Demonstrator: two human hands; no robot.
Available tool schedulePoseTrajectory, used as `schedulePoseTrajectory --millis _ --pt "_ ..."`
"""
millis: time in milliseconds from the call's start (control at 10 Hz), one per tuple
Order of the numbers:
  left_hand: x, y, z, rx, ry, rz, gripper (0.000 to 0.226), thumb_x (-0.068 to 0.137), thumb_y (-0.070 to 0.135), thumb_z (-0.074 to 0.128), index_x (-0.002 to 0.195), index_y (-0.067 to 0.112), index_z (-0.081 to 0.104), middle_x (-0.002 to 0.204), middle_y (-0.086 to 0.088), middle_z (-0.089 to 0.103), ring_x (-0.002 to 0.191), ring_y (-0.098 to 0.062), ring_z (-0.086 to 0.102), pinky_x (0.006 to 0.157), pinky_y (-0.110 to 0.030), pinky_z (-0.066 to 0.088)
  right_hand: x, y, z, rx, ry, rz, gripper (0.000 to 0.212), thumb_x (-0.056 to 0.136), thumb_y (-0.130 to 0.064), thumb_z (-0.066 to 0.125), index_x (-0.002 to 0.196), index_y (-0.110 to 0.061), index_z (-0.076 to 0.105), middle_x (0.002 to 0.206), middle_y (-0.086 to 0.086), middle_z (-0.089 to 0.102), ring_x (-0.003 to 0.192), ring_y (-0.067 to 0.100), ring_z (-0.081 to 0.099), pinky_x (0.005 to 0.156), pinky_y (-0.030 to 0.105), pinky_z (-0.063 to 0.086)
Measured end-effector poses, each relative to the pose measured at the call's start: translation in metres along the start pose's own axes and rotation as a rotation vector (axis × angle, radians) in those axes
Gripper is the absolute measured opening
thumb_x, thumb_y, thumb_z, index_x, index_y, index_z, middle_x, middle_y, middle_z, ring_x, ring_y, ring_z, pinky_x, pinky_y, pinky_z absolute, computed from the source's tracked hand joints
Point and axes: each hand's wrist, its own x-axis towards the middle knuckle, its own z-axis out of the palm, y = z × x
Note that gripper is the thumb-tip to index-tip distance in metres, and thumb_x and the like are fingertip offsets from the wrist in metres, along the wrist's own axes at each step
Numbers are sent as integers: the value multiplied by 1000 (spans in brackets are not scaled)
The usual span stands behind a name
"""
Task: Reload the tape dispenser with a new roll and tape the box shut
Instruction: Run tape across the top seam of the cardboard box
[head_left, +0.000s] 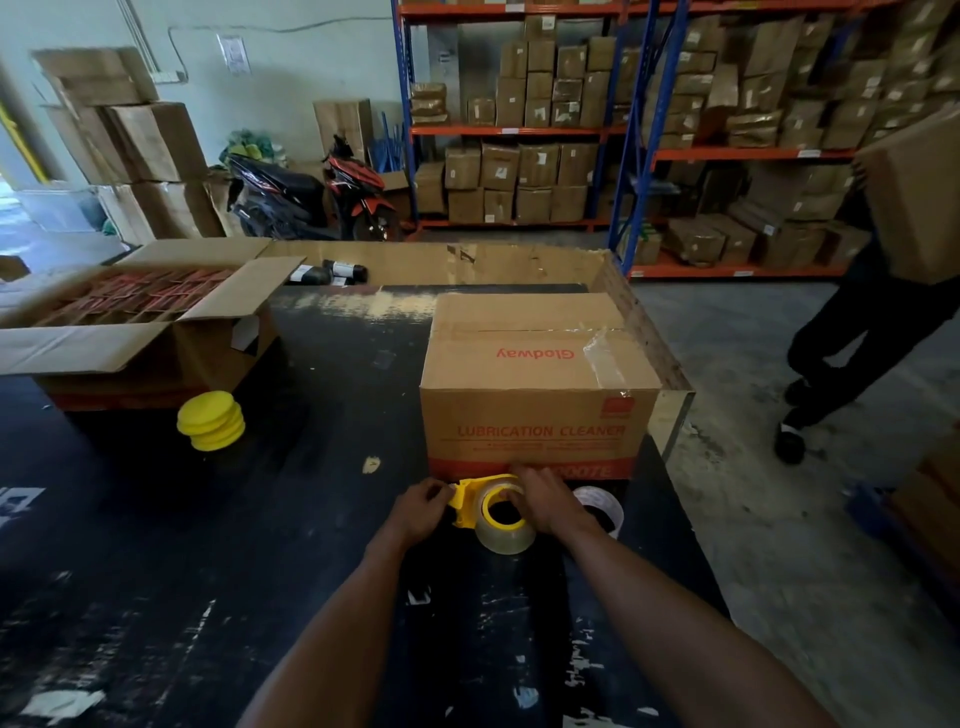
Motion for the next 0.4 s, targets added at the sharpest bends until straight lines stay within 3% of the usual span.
schedulePoseTrajectory --millis 100,200,300,400 --pt "-6 7 -2 33 -19 23 26 104 47 49 117 30 65 123 0 69 117 -21 63 105 -38 47 -7 0 -4 -28 -16 -22 46 103 -36 57 142 -13 51 141 17 60 124 42 58 91 48 52" --pt "-12 10 -4 148 -93 69 45 105 50 46 139 24 58 131 0 64 125 -23 60 101 -31 43 -17 4 -9 -46 -11 -62 47 103 -40 55 142 -14 47 140 17 59 120 41 59 84 44 51" --pt "-12 4 -7 274 -124 134 59 101 61 43 149 27 47 148 -6 55 139 -28 51 118 -42 39 -22 14 -10 -41 -19 -89 48 102 -44 55 139 -17 45 139 15 58 118 40 60 85 49 54" --pt "-14 -10 -4 448 39 295 94 92 81 22 165 21 16 171 -8 21 158 -29 21 127 -51 25 -39 25 -10 -30 17 -152 62 102 -48 52 153 -18 36 153 11 50 131 36 55 98 48 51"
